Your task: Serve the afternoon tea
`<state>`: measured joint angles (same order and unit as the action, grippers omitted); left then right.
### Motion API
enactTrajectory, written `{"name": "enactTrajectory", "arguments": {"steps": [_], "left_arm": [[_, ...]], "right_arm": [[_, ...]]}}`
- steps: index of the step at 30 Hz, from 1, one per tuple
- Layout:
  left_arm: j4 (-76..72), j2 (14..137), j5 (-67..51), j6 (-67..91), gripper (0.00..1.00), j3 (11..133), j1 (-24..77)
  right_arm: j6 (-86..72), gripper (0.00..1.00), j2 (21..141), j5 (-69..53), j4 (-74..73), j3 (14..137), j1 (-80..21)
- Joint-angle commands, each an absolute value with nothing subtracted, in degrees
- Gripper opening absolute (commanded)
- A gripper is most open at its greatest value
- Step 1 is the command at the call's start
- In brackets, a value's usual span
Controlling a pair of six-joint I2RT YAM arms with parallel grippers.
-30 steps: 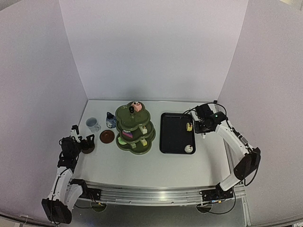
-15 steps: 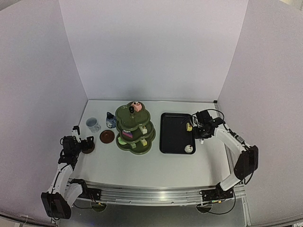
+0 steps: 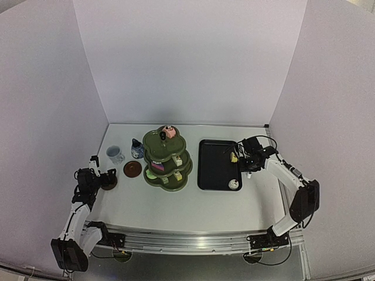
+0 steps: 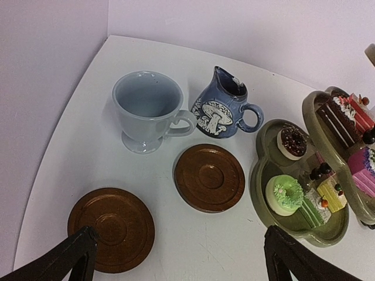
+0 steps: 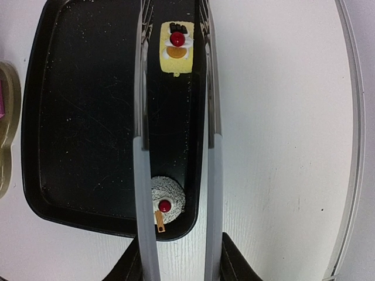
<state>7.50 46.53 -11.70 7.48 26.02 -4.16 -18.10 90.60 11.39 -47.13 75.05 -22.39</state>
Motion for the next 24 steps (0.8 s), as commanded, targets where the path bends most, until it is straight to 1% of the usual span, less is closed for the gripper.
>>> {"name": "enactTrajectory", "arguments": {"steps": [1,13,20,23,24], "left_arm": [[6.18,45.68,-11.35,6.89,1.0,25.8,-4.3],[6.15,45.46,-11.01,6.59,1.0,25.7,-4.25],[5.89,45.53,-10.9,6.52,1.0,25.49,-4.3],[5.72,45.62,-10.82,6.54,1.0,25.41,-4.24],[5.66,45.62,-10.81,6.52,1.0,25.44,-4.28]], "right_arm": [[-17.96,0.35,91.32,11.33,-45.3,75.2,-22.15],[-17.84,0.35,93.25,10.09,-45.26,74.62,-22.16],[-17.73,0.33,93.68,9.03,-45.26,73.86,-22.15],[-17.46,0.3,94.22,8.47,-45.34,73.75,-22.15],[-17.28,0.26,94.45,8.17,-45.35,73.86,-22.15]]}}
